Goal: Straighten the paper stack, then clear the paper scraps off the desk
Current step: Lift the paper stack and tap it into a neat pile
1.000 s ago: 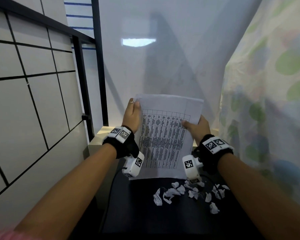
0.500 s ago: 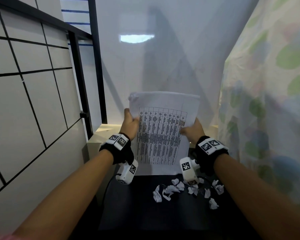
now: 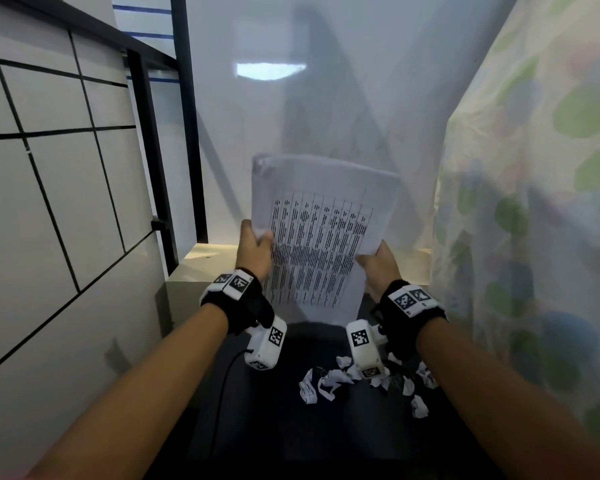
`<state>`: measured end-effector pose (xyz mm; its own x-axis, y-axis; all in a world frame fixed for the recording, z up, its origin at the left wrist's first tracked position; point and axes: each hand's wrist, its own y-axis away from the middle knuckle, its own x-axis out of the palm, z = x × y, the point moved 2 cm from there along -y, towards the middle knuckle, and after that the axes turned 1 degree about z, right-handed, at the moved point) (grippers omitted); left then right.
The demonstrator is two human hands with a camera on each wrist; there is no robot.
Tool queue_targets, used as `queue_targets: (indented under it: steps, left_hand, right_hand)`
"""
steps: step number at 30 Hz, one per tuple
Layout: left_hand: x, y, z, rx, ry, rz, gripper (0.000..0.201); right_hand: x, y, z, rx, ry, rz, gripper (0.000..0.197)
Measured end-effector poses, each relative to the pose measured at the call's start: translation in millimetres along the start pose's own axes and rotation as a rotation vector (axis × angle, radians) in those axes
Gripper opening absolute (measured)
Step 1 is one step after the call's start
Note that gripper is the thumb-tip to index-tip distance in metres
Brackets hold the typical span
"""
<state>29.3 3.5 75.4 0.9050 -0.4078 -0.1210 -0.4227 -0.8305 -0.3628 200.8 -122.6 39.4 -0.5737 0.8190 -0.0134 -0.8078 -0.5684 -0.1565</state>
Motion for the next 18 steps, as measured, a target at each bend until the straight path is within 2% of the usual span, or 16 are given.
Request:
queue_targets:
  steps: [3, 7, 9, 14, 18]
  left_hand:
    - [-4.4, -1.6, -5.1, 0.045, 0.005, -0.02, 0.029]
    - [-5.2, 0.2, -0.6, 0.041, -0.022, -0.011, 0.021]
    - [-5.7, 1.8, -0.6, 0.056, -0.042, 0.002, 0.026]
    - [-9.1, -1.7, 2.5, 0.065, -0.05, 0.035, 0.023]
    - [-5.9, 3.0, 16.2, 0.026, -0.026, 0.061, 0.034]
  right_hand:
    - [1.4, 25.2, 19.7, -0.059, 0.073, 0.029, 0.052]
    - [-0.9, 34.6, 14.3, -0.082, 0.234, 0.036, 0.038]
    - [-0.7, 34.6, 15.5, -0.092, 0.28, 0.021, 0.038]
    - [0.0, 29.0, 15.0, -0.089, 0.275, 0.033, 0.039]
    - [-0.3, 27.4, 10.1, -0.074, 0.244, 0.053, 0.039]
